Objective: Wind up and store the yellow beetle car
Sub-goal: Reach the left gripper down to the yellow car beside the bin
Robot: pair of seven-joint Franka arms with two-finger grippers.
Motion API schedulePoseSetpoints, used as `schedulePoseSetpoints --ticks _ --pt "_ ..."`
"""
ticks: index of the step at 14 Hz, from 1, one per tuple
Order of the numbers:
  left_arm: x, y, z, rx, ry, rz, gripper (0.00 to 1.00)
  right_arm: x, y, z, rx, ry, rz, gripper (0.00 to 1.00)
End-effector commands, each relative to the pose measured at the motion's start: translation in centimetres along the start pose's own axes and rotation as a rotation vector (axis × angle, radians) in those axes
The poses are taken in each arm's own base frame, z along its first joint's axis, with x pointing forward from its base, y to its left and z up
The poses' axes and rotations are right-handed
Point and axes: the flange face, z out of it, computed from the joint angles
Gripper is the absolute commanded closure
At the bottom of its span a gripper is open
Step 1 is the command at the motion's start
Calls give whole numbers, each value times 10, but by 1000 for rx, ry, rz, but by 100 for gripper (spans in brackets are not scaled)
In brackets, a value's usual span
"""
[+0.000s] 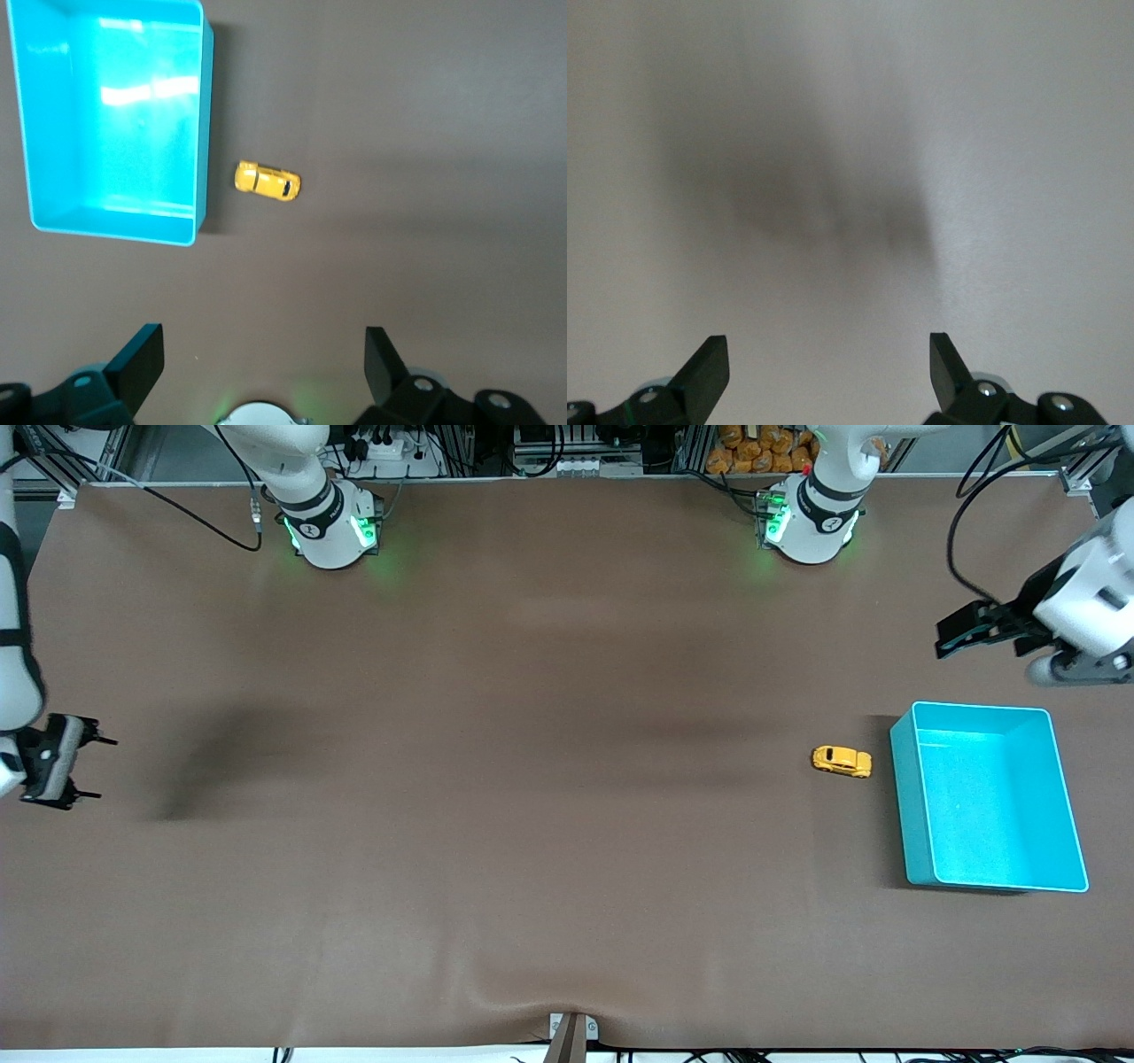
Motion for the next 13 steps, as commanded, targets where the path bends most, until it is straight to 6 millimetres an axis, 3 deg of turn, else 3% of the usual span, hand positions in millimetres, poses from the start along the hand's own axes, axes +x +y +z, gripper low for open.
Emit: schedulePoseSetpoints --ticks 1,3,5,8,11,13 --pt "-3 -7 36 17 -40 -50 0 32 12 -55 25 10 56 0" --pt "-7 -19 56 18 -56 -88 0 58 13 -76 53 9 84 0" --pt "-14 -21 82 18 -48 -128 0 87 11 -92 97 11 139 0" --pt "-12 -22 123 16 -27 -221 0 125 7 -130 118 -7 225 0" --pt "-6 -22 155 12 -11 -347 0 157 -5 -166 98 -23 348 0" --pt "-6 -25 180 6 5 -423 0 168 -7 -172 84 -24 487 0"
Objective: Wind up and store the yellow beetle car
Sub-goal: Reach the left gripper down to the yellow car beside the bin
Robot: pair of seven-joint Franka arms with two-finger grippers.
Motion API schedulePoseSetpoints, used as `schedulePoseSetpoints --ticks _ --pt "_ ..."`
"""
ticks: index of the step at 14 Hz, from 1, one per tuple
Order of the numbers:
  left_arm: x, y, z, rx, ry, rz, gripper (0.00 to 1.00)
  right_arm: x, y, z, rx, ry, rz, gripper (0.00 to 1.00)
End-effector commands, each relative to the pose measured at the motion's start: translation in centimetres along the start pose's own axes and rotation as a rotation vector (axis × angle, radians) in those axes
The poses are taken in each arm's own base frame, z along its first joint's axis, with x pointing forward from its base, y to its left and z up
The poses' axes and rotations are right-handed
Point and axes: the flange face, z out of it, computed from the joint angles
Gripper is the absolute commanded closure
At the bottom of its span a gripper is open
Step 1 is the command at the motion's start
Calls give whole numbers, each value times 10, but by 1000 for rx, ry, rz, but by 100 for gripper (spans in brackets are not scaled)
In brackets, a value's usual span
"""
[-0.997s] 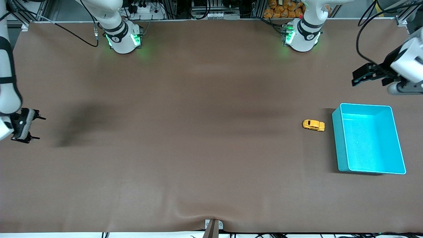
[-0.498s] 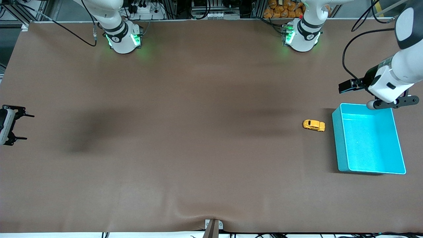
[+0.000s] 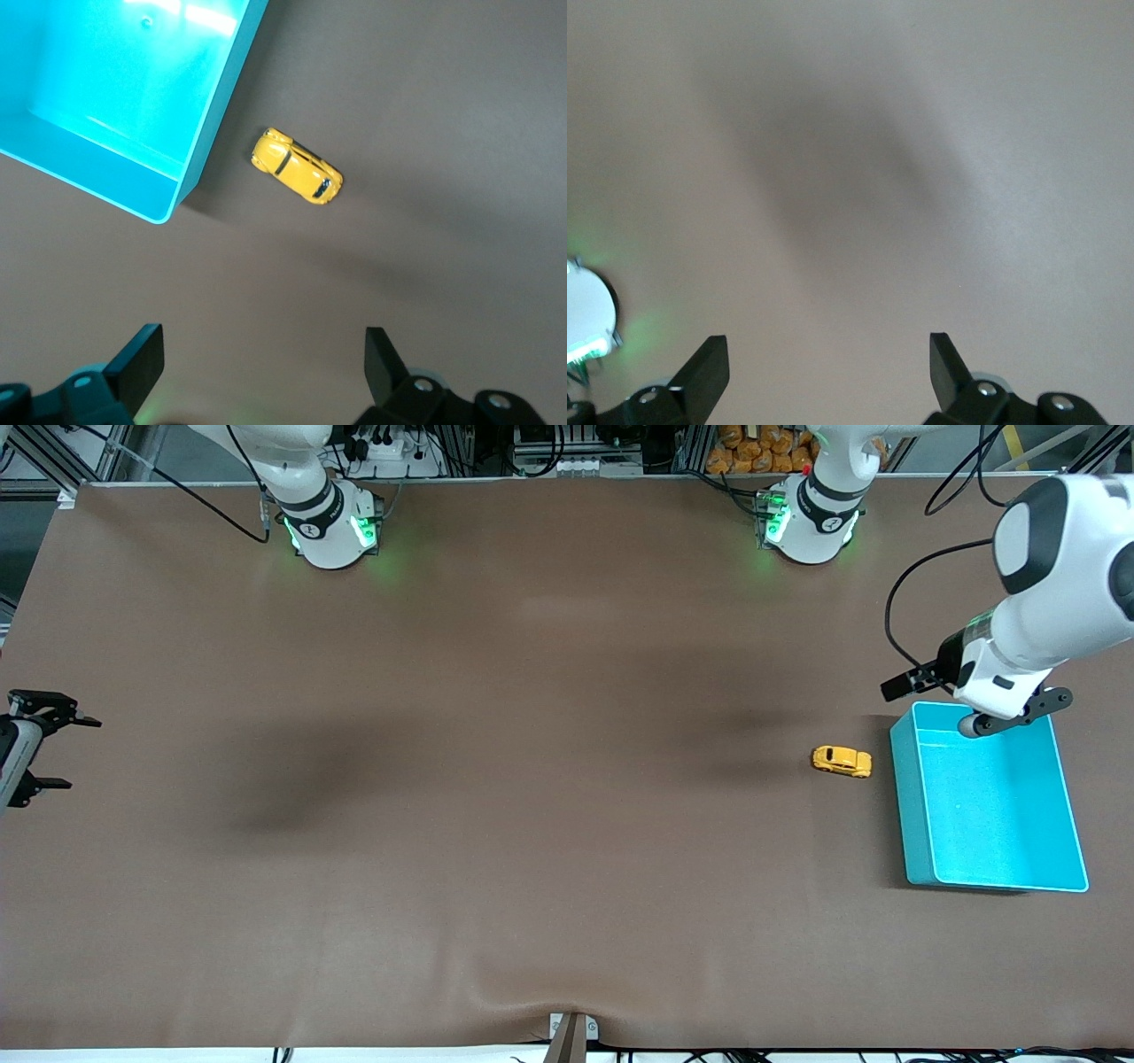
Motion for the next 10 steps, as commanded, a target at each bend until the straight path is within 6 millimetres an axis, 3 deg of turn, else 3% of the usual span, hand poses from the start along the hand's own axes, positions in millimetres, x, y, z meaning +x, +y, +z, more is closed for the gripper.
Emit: schedulePoseSetpoints --ticks 1,3,4,6,7,10 --pt "-1 -12 31 -8 29 -122 0 17 -14 -12 -8 5 147 0" --pt "3 -11 55 -6 15 -206 0 18 -13 -21 -35 20 252 0" --pt "8 -10 67 -1 3 -258 0 18 -15 -40 -68 48 356 0" --pt "20 -11 88 -3 -4 -363 0 28 -22 -51 -79 69 609 0" --pt "25 -9 99 -6 0 -410 0 35 -32 -62 -94 84 692 0" --pt "40 2 131 -28 16 -566 0 26 -67 -112 -149 154 812 0"
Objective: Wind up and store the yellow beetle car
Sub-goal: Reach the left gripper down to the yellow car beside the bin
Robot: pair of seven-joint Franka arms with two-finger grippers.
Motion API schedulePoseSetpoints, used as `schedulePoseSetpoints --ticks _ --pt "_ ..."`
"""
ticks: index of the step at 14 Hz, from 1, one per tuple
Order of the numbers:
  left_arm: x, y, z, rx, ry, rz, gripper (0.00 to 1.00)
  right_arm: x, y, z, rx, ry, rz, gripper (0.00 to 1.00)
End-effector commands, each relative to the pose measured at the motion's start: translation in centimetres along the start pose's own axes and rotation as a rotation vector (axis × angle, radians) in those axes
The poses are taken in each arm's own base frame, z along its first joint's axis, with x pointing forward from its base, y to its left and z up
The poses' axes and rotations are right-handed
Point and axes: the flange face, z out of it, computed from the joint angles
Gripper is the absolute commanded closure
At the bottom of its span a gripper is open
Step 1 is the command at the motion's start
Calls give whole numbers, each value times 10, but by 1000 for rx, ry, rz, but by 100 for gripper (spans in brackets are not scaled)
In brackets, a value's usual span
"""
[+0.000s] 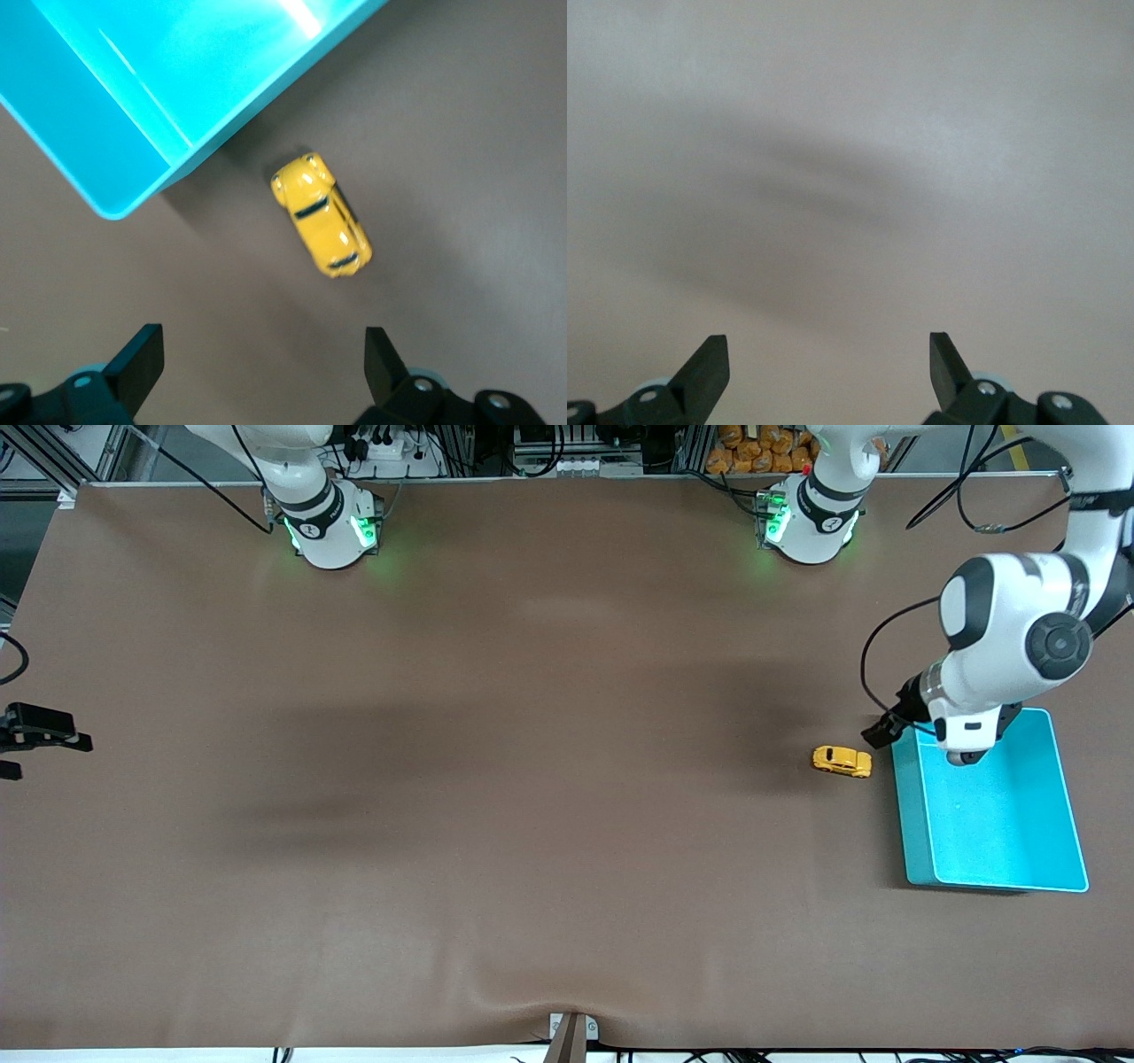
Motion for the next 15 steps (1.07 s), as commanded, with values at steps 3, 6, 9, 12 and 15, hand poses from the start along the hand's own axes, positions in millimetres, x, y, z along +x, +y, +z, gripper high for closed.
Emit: schedulePoseSetpoints --ticks 3,6,9,12,15 --pt "14 22 44 -24 15 -208 0 -40 -26 -78 -15 111 219 0" --pt "19 30 65 -36 20 -304 0 -52 -38 -88 -17 85 230 0" --pt "19 30 84 -30 15 -374 0 -49 -67 -85 -56 47 326 0" --pt "18 30 96 -36 17 -433 0 -67 -77 -85 -58 30 329 0" --pt "14 26 106 -35 17 -442 0 -69 -77 -78 -54 16 354 0"
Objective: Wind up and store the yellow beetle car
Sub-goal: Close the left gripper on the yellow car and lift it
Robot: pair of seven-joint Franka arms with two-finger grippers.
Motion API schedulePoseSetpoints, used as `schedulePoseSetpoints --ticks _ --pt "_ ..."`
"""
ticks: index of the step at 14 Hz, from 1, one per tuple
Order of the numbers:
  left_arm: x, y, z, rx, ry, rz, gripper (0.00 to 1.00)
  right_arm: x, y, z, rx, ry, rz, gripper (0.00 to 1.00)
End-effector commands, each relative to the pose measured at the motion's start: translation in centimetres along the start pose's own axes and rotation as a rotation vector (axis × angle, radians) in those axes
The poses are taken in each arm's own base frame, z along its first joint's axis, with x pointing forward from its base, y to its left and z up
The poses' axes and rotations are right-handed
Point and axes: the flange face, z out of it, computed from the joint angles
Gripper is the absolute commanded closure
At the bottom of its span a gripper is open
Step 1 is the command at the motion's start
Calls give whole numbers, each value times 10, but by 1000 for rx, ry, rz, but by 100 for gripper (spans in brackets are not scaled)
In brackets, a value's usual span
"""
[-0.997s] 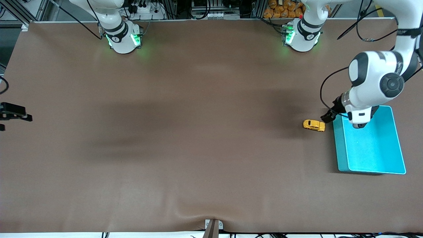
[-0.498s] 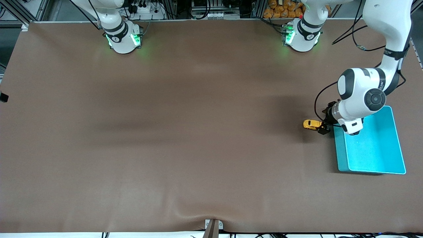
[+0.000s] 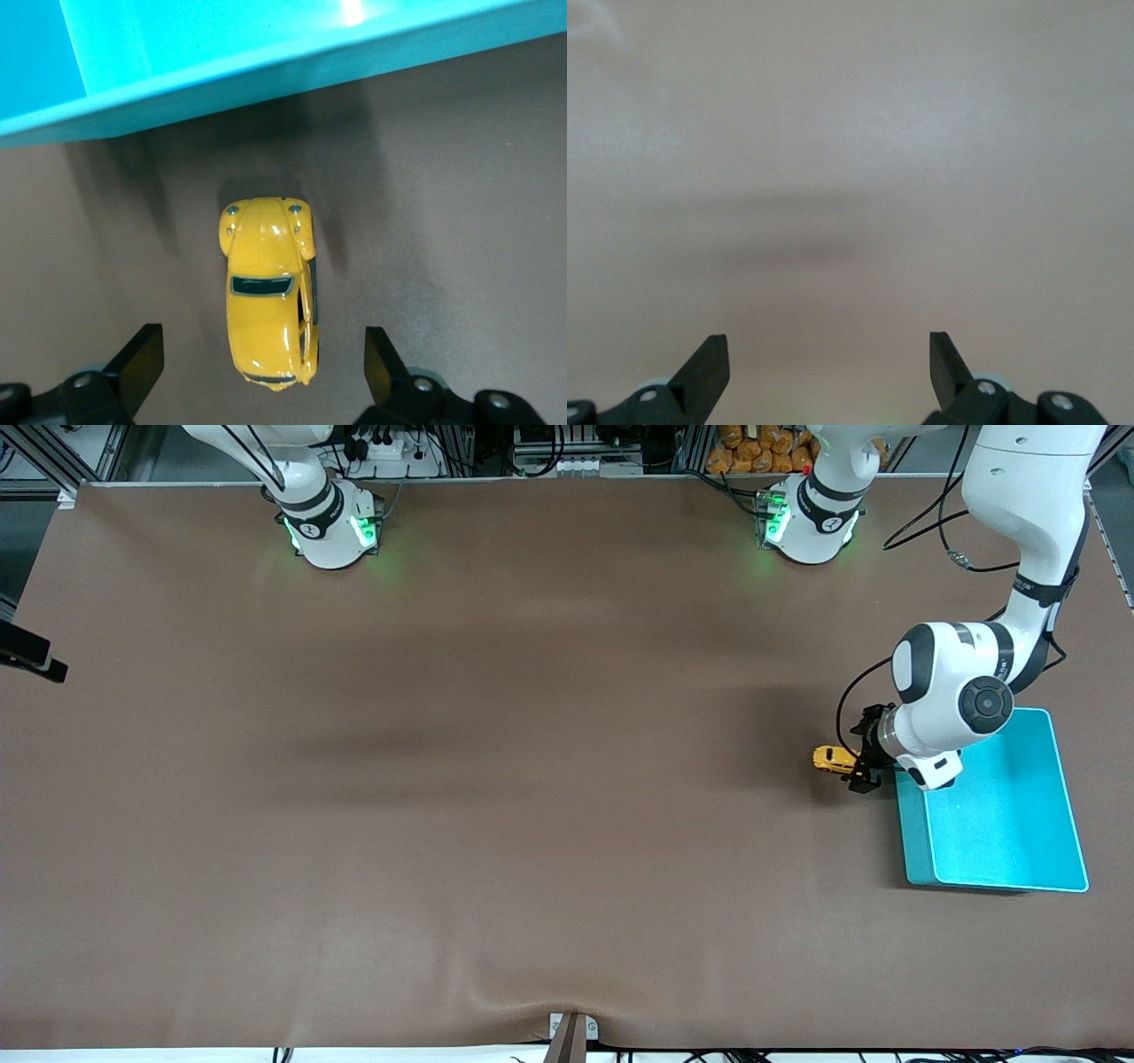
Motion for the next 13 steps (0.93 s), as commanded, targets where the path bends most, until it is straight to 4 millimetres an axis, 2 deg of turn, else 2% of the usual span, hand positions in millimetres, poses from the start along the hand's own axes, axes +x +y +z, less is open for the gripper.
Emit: schedulePoseSetpoints --ticks 1,5,7,8,11,12,13 --pt "-4 -8 12 -19 19 -10 0 -14 1 2 -9 -8 46 0" --pt "-6 -14 26 -33 21 -14 0 -23 -4 16 -4 19 67 0" --pt "-5 -12 31 -44 22 -24 78 -30 -7 20 -1 57 76 0" --pt "-8 -11 33 -47 22 -21 100 -32 -10 23 1 60 83 0" --pt "-11 -7 24 -64 28 -13 100 -36 -11 33 1 46 79 0" --pt "-14 -4 16 -76 32 -6 100 -40 -11 31 1 52 79 0" --pt "-25 2 3 -95 40 21 100 -43 -11 31 2 61 79 0"
